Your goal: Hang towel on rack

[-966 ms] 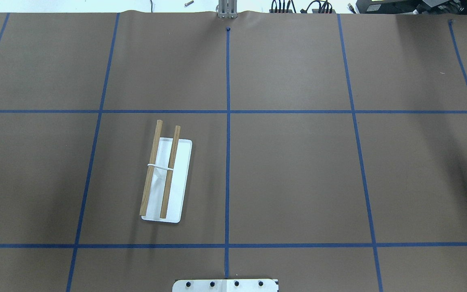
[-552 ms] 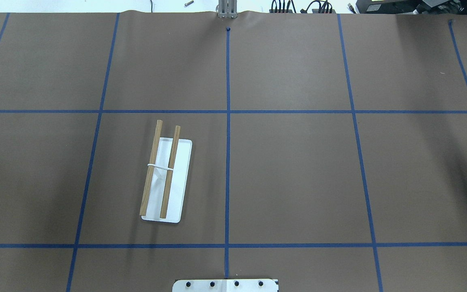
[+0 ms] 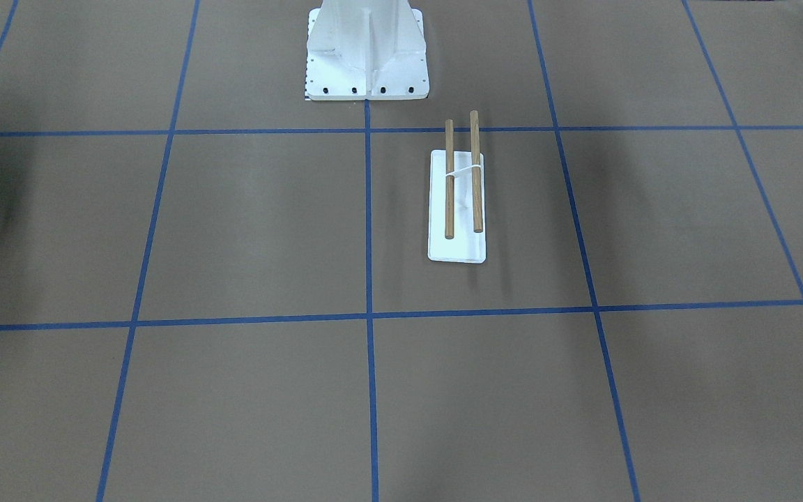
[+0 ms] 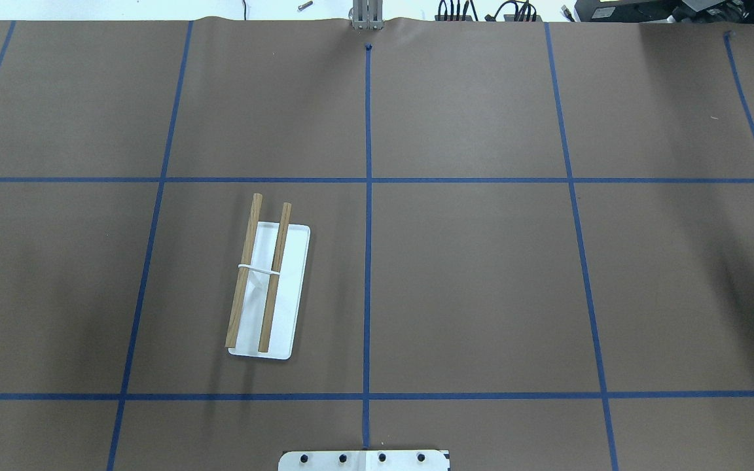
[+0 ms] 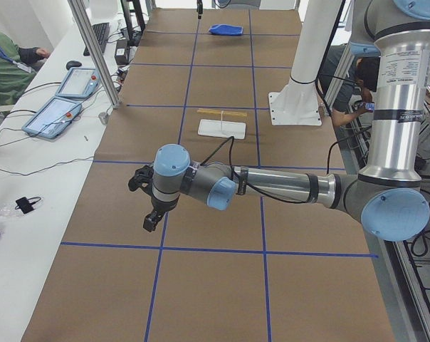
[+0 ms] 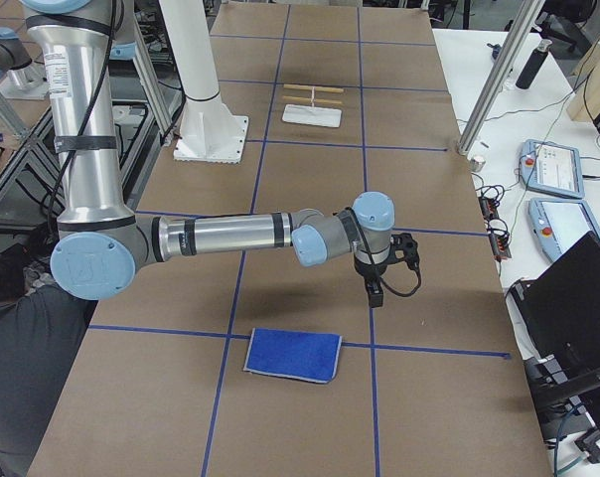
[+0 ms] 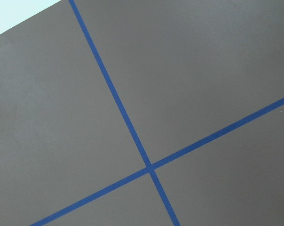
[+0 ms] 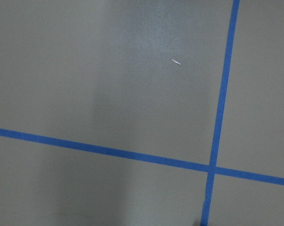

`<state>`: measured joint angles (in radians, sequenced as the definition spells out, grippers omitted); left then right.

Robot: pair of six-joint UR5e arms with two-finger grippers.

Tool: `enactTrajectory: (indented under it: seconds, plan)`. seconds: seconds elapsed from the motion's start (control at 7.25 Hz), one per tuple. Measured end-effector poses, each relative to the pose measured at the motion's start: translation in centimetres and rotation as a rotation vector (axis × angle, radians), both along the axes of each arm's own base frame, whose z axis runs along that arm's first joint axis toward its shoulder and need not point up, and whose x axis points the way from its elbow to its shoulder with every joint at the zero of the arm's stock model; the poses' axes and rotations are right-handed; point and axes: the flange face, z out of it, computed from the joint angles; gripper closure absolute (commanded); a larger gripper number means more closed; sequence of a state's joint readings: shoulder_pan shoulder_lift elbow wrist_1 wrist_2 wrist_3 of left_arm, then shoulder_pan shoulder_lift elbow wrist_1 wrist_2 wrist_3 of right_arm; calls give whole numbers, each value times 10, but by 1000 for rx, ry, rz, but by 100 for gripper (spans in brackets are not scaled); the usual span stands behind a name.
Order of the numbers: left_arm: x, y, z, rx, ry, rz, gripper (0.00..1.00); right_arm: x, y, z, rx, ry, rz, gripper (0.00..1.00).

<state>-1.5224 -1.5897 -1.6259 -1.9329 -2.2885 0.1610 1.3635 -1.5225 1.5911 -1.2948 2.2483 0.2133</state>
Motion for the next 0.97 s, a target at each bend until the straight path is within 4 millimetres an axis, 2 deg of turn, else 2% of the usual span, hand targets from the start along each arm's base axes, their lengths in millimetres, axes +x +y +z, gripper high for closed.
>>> enactTrajectory:
  seconds: [0.14, 0.41, 0.83, 0.97]
  plan:
    - [0, 1, 0, 30, 2, -2, 1, -8, 12, 15, -5, 33, -13, 0]
    - [0, 5, 6, 50, 4, -3, 1, -39, 34, 52, -10, 147, -69, 0]
    - [2, 6, 11, 46, 4, 1, 1, -77, 52, 91, 0, 313, -152, 1]
    - [3, 6, 13, 44, 4, 4, 1, -84, 54, 100, 11, 366, -171, 26]
